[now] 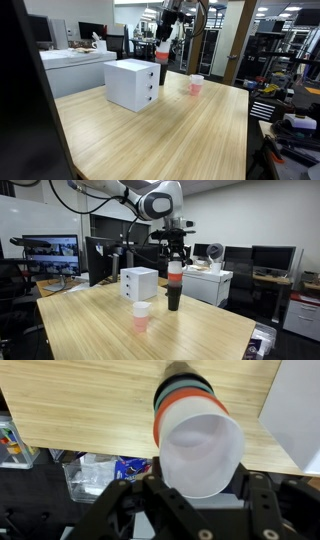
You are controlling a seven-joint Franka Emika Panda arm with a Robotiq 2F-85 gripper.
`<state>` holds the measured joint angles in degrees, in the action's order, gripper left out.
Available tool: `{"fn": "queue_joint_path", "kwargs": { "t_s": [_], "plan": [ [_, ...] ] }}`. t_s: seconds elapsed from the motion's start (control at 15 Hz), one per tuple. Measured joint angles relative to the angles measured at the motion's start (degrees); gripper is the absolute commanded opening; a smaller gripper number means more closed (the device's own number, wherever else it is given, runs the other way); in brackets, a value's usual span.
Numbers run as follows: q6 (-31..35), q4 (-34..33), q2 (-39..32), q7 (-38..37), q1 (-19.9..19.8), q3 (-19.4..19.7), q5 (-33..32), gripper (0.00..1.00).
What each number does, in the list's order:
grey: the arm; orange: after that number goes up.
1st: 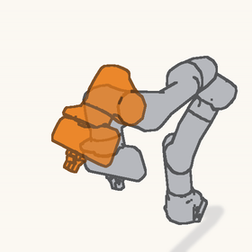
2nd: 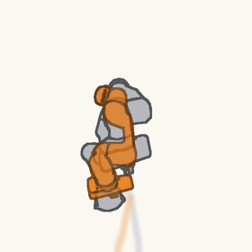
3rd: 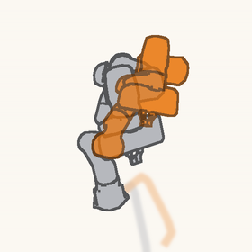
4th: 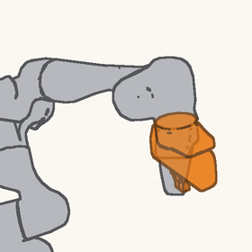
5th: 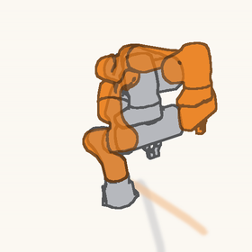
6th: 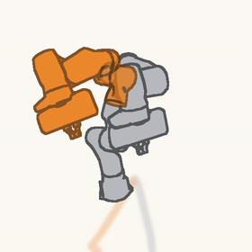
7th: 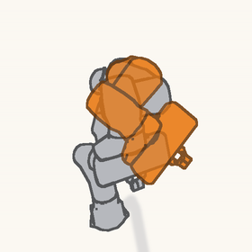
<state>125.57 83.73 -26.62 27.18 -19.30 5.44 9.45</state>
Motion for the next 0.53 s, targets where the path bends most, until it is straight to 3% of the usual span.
{"fn": "queue_joint_path", "kwargs": {
  "t_s": [0.53],
  "plan": [
    [-0.11,-1.33,0.10,0.00,0.03,-0.13,-0.01,0.39]
  ]
}}
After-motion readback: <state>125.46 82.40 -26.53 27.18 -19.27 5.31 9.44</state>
